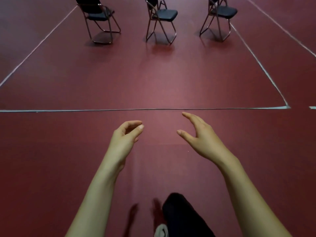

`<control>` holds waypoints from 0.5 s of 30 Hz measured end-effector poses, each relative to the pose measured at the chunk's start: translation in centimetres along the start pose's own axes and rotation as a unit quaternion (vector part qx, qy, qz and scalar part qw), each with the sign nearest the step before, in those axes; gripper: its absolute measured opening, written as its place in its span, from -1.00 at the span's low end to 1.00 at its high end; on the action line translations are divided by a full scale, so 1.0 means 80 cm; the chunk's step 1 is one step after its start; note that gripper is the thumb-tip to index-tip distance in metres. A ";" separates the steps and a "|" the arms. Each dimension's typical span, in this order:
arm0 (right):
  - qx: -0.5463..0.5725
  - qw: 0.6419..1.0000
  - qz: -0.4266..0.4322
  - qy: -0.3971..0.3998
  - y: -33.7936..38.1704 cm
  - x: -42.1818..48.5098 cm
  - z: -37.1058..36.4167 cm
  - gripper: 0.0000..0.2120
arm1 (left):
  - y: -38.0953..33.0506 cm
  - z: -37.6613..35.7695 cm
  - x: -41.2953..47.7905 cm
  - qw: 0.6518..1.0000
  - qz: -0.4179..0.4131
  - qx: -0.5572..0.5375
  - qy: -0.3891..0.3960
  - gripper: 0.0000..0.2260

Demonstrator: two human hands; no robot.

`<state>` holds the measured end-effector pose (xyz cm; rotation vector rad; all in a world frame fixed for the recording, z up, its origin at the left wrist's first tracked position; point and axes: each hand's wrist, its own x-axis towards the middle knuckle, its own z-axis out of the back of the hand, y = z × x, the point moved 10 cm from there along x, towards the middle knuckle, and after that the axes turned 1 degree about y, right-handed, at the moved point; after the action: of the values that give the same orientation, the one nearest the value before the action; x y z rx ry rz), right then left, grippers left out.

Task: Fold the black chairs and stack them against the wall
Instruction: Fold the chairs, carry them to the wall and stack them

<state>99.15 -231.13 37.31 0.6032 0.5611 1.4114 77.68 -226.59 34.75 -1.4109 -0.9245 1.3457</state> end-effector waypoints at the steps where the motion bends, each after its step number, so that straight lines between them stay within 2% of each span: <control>1: -0.001 1.000 0.001 0.001 -0.003 0.044 -0.003 -0.45 | -0.005 0.000 0.042 1.000 0.006 0.003 0.002 -0.88; 7: 0.005 1.000 0.005 0.024 -0.017 0.334 -0.022 -0.46 | -0.062 0.013 0.317 1.000 0.019 0.008 -0.022 -0.88; 15: 0.014 0.996 0.046 0.070 0.036 0.708 -0.046 -0.43 | -0.174 0.079 0.645 0.997 0.006 -0.019 -0.069 -0.87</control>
<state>99.17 -174.33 36.43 0.5606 0.6728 1.5426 78.31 -172.80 34.17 -1.3663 -1.0379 1.4565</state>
